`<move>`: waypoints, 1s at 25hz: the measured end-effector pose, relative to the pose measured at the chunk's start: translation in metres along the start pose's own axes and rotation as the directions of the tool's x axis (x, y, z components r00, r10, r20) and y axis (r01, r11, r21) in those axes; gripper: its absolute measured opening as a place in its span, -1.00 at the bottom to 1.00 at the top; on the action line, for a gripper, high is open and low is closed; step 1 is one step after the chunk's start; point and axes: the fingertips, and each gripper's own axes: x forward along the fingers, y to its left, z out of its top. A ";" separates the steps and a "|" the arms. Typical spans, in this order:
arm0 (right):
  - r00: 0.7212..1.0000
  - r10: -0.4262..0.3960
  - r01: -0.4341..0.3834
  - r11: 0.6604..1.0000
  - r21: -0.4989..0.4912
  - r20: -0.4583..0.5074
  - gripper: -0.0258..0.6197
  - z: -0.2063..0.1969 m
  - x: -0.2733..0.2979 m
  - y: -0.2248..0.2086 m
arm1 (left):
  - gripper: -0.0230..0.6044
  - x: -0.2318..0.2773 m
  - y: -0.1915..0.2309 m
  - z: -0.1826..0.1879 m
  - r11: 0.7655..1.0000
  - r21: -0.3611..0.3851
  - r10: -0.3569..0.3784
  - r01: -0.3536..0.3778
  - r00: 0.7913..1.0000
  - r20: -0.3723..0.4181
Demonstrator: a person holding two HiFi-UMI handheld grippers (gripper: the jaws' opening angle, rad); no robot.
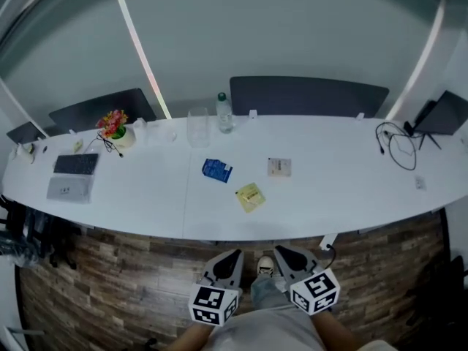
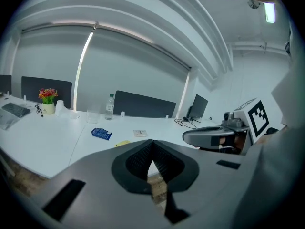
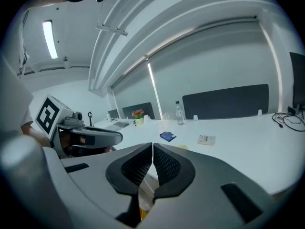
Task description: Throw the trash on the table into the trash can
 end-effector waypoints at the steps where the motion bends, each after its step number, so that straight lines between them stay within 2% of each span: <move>1: 1.000 0.007 -0.007 1.000 -0.001 -0.006 -0.82 0.005 0.006 -0.009 | -0.92 0.009 0.002 0.006 1.000 -0.005 0.008 -0.008 1.000 0.003; 12: 0.992 0.108 -0.111 0.993 -0.037 -0.069 -0.82 0.037 0.054 -0.082 | -0.92 0.086 0.022 0.052 0.993 -0.055 0.103 -0.101 0.994 0.027; 20: 0.992 0.085 -0.088 0.996 -0.027 -0.089 -0.82 0.039 0.073 -0.100 | -0.92 0.085 0.035 0.057 0.987 -0.048 0.151 -0.150 0.988 0.022; 25: 0.991 0.081 -0.082 0.997 -0.011 -0.103 -0.81 0.036 0.079 -0.096 | -0.92 0.082 0.045 0.050 0.988 -0.058 0.145 -0.145 0.989 0.001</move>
